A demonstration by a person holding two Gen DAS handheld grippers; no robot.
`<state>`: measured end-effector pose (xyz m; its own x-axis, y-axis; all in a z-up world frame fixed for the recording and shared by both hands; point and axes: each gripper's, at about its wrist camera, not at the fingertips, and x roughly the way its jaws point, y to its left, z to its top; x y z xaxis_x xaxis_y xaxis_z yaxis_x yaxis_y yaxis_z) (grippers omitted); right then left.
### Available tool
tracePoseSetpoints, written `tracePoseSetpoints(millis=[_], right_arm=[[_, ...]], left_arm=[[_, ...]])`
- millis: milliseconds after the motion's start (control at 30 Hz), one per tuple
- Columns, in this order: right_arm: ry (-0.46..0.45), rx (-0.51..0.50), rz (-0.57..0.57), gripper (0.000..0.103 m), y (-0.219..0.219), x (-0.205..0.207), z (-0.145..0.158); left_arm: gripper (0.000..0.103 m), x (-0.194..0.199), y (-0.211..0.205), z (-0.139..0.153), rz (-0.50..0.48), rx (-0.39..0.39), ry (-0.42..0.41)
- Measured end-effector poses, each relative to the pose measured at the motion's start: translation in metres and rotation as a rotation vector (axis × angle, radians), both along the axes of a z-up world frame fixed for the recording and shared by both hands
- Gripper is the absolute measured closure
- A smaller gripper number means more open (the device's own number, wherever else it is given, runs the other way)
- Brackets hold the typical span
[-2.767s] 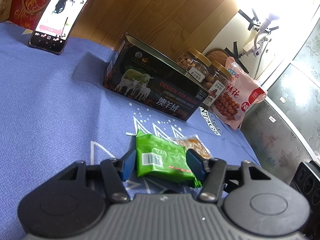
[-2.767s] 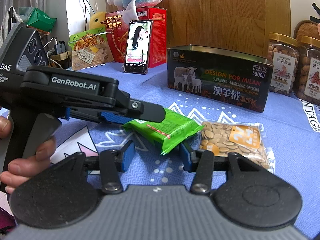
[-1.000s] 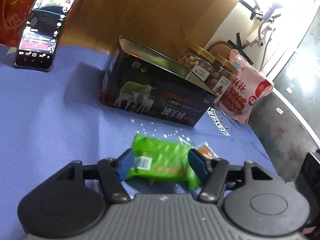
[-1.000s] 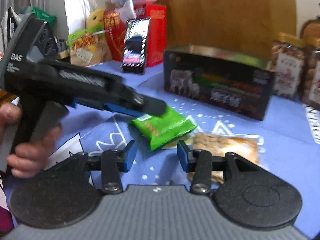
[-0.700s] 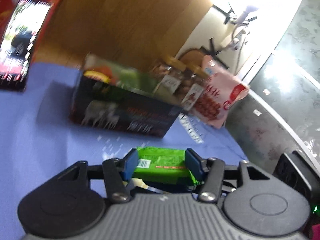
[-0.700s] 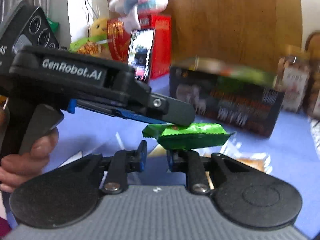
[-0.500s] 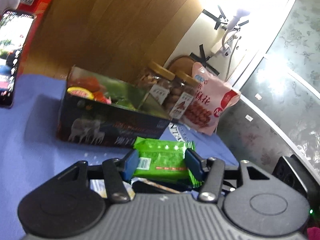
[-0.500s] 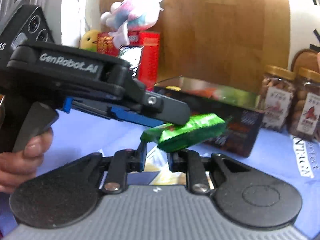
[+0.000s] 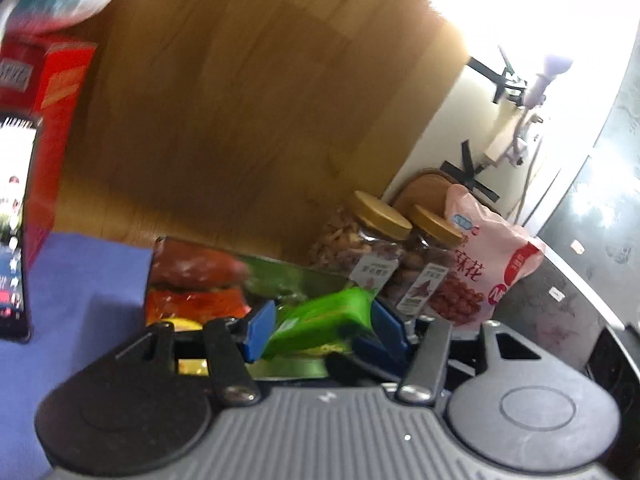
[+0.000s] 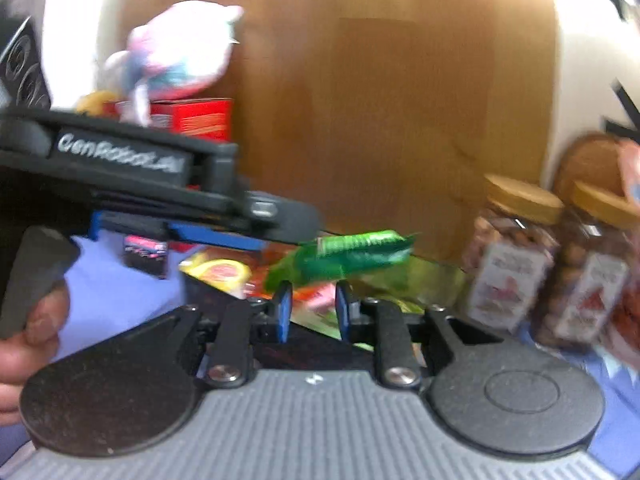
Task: Organize snacks
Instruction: 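Grasp the clear pumpkin seed bag with the left tool while the right tool grasps it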
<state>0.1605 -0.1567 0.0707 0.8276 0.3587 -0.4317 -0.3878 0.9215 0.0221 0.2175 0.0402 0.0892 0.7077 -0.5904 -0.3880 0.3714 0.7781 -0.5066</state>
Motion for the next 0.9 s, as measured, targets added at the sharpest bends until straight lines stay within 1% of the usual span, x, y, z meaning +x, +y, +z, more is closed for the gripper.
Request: tracePoseSetpoints(millis=[67, 133, 233, 300, 367, 467, 500, 567, 600, 667, 700, 733, 800, 867, 900], right_arm=[[-0.006, 0.030, -0.021, 0.077, -0.016, -0.017, -0.003], [-0.002, 0.055, -0.043, 0.077, -0.032, -0.039, -0.008], [0.041, 0.093, -0.048, 0.074, -0.052, -0.069, -0.021], [0.071, 0.106, -0.061, 0.067, -0.060, -0.085, -0.032], [0.121, 0.141, -0.081, 0.066, -0.071, -0.093, -0.044], [0.229, 0.260, -0.128, 0.066, -0.093, -0.090, -0.060], [0.261, 0.306, -0.141, 0.064, -0.099, -0.089, -0.063], [0.327, 0.402, -0.151, 0.065, -0.112, -0.084, -0.070], [0.348, 0.445, -0.151, 0.065, -0.116, -0.081, -0.073], [0.376, 0.512, -0.140, 0.065, -0.119, -0.079, -0.077], [0.393, 0.549, -0.130, 0.065, -0.119, -0.078, -0.079], [0.421, 0.598, -0.114, 0.064, -0.118, -0.076, -0.082], [0.435, 0.639, -0.125, 0.064, -0.120, -0.077, -0.082], [0.462, 0.710, -0.107, 0.064, -0.125, -0.078, -0.086], [0.487, 0.780, -0.071, 0.064, -0.129, -0.078, -0.089]], left_arm=[[0.049, -0.011, 0.006, -0.005, -0.002, -0.016, -0.015], [0.049, -0.024, 0.011, -0.009, 0.001, -0.033, -0.013], [0.049, -0.053, 0.018, -0.016, -0.029, -0.075, -0.003], [0.049, -0.069, 0.015, -0.024, -0.058, -0.080, 0.023], [0.049, -0.080, 0.010, -0.037, -0.084, -0.092, 0.078], [0.049, -0.089, 0.002, -0.063, -0.126, -0.138, 0.191], [0.049, -0.093, -0.001, -0.071, -0.141, -0.159, 0.223], [0.049, -0.098, -0.006, -0.082, -0.159, -0.182, 0.264], [0.049, -0.101, -0.009, -0.088, -0.160, -0.184, 0.282], [0.052, -0.104, -0.014, -0.098, -0.166, -0.175, 0.311], [0.056, -0.107, -0.016, -0.103, -0.165, -0.163, 0.312], [0.057, -0.110, -0.017, -0.104, -0.159, -0.151, 0.287], [0.057, -0.112, -0.016, -0.105, -0.158, -0.147, 0.274], [0.064, -0.110, -0.012, -0.108, -0.152, -0.163, 0.277], [0.071, -0.110, -0.011, -0.110, -0.149, -0.160, 0.274]])
